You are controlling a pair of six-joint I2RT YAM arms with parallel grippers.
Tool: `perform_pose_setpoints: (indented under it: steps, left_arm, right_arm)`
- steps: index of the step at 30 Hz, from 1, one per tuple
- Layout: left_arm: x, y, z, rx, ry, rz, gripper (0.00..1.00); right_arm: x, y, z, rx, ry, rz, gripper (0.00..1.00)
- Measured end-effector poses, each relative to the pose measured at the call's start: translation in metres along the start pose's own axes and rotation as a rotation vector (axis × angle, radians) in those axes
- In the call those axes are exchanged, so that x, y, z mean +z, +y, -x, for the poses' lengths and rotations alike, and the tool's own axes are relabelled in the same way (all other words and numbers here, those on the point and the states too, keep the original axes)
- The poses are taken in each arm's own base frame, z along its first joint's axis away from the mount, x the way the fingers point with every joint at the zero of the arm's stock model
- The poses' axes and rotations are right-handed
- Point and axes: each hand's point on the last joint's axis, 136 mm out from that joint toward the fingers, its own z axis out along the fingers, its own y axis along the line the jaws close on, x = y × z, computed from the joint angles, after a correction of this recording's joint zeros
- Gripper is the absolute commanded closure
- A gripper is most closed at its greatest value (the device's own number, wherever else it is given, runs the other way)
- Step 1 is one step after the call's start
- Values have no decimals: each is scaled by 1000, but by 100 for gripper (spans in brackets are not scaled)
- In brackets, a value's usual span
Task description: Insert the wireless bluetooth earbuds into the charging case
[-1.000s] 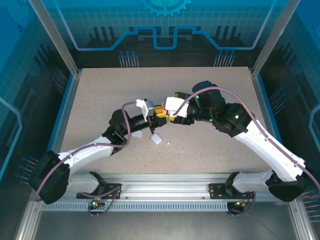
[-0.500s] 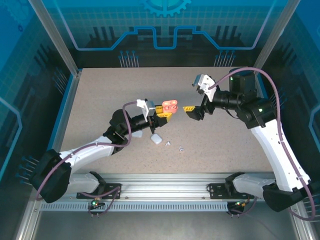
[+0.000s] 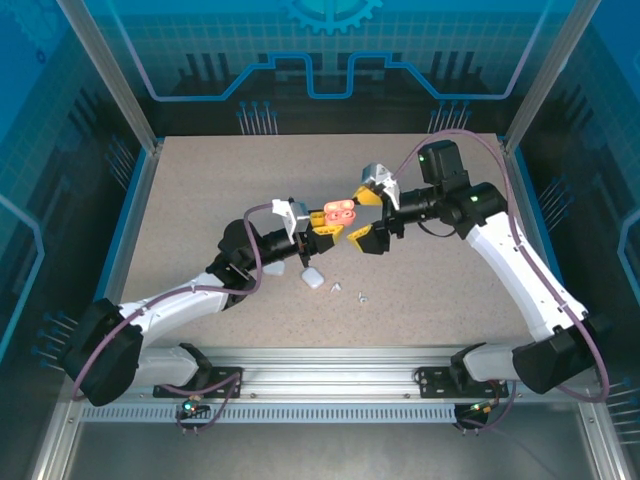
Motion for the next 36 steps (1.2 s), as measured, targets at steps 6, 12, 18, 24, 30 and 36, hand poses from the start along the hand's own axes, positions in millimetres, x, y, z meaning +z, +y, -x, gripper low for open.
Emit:
perform_pose_setpoints:
  steps: [6,12,18,24,30,36]
  left_arm:
    - [0,-1,2,9,-9,-5,88]
    - [0,-1,2,10,-7,-4,88]
    - [0,-2,2,11,-9,-10,88]
    - [-2,-5,-3,26,8,-22,87]
    - [-7,-15,1,56,8,-60,86]
    - [-8,-19,3,63,3,-76,86]
  right_arm:
    - [6,6,0,8,8,42,22]
    - [1,10,7,-17,-6,35,24]
    - [-7,12,11,-59,-4,-19,23]
    - [-18,3,7,-131,26,-113,38]
    - [-15,5,-1,-168,71,-104,38]
    - [-1,14,-6,-177,97,-48,43]
